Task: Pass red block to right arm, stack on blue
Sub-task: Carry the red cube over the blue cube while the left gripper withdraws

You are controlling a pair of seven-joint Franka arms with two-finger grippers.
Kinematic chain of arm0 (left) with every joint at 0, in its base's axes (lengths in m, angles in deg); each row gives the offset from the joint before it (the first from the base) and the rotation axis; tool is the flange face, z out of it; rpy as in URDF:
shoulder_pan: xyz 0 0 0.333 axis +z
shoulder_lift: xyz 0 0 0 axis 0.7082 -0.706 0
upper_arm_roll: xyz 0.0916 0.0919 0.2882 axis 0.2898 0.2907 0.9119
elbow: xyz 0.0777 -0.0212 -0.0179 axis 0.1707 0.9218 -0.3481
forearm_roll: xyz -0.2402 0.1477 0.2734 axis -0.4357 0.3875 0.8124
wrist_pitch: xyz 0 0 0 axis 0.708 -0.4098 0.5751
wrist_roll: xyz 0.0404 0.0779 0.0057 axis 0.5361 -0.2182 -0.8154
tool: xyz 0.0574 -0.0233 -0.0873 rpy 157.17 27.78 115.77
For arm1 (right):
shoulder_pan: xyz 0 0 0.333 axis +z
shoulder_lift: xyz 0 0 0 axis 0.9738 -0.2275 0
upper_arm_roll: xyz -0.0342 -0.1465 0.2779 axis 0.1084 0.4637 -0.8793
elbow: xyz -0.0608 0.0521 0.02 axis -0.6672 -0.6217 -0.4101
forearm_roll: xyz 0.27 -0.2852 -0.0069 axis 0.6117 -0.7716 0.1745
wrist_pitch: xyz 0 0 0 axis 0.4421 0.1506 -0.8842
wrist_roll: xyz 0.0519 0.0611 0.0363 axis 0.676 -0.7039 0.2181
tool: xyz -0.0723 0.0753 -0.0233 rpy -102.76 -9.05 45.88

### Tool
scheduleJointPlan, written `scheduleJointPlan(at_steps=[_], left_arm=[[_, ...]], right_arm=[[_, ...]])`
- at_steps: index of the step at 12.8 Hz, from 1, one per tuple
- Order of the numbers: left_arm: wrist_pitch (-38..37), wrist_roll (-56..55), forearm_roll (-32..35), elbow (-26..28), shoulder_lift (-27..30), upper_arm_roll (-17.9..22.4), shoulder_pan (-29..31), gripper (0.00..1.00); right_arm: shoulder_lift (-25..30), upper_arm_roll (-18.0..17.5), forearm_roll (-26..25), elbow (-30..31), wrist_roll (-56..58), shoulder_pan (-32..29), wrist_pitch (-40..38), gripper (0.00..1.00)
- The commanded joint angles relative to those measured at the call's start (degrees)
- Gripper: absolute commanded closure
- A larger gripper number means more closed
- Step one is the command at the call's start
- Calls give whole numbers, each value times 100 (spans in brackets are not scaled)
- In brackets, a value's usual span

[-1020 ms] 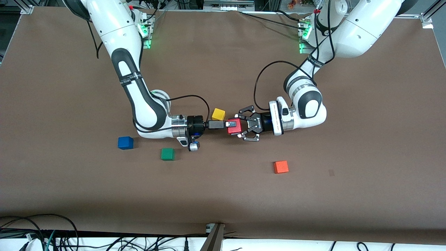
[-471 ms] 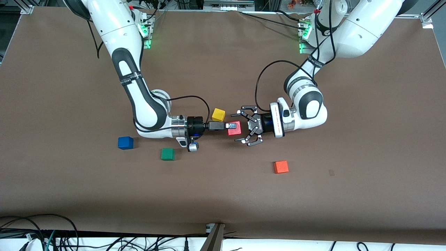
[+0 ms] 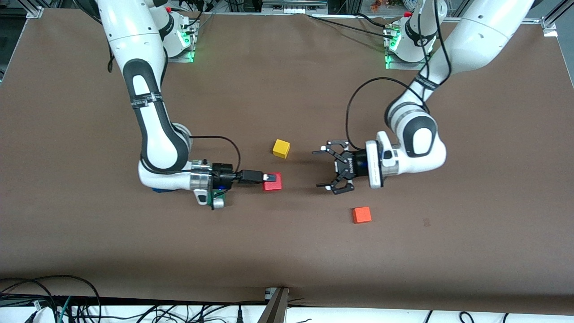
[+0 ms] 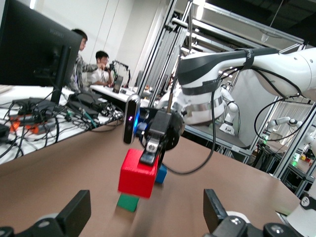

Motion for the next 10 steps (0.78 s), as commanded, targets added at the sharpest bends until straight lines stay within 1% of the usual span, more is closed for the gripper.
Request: scheduleJointPlan(at_steps=[1,3,5,6,7,8,9,10], left_arm=[[-51,-799,745,-52,232,13,151,0],[-68,-1379,1640,-70,319,5,388,0],[-77,-2029,2519,-62,469,4,521,0],[-86,-2346,2828,-62,513,13,565,0],[-95,-2619,3040,-70,522,22,608,0],[-95,-2909,3198,-70,540,48,635,0],[-95,-3207,3470,-79,540,135,635,0],[-112,-3541,3742,-166,540,241,644,0]], right_arm=[[237,482,-1228,-10,6,32,-27,97],[360,807,-2441,-2,-29,49,-27,97],[422,1045,-3777,-2,-38,58,-9,97],[431,1185,-4175,-2,-38,50,-9,97],[439,1465,-4605,7,-38,119,0,97],[439,1642,-5053,51,-46,198,43,97],[439,1800,-5371,112,-64,234,105,97],[431,1967,-5505,226,-64,243,183,97]])
